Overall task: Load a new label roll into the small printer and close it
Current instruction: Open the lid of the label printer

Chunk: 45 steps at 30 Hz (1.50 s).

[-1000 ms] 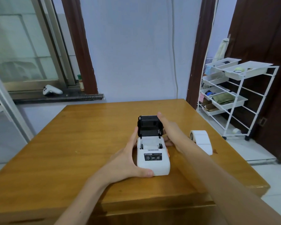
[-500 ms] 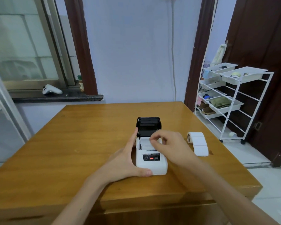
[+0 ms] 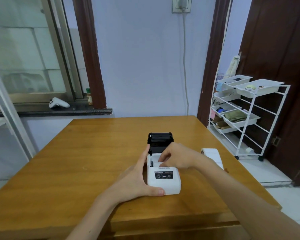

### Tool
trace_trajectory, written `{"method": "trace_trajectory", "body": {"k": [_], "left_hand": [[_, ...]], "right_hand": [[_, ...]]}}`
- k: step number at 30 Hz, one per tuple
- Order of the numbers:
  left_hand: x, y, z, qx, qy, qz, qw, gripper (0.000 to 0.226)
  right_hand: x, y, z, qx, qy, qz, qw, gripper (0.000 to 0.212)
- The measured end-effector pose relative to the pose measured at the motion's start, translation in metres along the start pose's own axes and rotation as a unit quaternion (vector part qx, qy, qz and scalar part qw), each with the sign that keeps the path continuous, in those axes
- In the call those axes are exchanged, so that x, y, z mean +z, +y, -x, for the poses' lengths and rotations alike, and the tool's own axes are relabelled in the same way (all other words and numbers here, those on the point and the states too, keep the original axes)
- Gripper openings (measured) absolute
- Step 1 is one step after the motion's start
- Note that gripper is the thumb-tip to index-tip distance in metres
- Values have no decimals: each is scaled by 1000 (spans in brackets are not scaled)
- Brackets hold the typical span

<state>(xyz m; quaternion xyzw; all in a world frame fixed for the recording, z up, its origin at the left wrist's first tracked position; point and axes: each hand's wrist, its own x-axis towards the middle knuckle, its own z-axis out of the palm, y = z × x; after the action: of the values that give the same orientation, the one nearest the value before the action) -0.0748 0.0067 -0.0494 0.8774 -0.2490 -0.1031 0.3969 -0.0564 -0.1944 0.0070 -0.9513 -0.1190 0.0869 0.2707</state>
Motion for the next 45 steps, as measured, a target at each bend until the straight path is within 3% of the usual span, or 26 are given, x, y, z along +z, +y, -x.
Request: {"method": "trace_trajectory", "body": {"k": [9,13,17,20,24,26,31,45], "left_hand": [[0,0,0,-5,1,-7,1000,136],[0,0,1,1,1,-4,1000,136],[0,0,1,7,3,1,1000,135],[0,2,1,3,5,-1,1000,134],[0,4,2,4,1,-3,1000,132],[0,5,2,3,3,-2,1000,132],[1,5,3,7,-2,10,1000,135],[0,5,0,-7,-2,-11,1000,136]], "right_hand": [[3,9,6,-14,49,-136,989,15],[2,16,19,-11,109,-278,954,16],[1,30,32,2,203,-317,926,20],[4,48,43,54,238,-258,935,18],[10,62,56,140,200,-106,964,34],[12,60,59,148,198,-54,967,31],[17,51,59,135,192,64,970,31],[42,65,58,28,281,203,938,26]]}}
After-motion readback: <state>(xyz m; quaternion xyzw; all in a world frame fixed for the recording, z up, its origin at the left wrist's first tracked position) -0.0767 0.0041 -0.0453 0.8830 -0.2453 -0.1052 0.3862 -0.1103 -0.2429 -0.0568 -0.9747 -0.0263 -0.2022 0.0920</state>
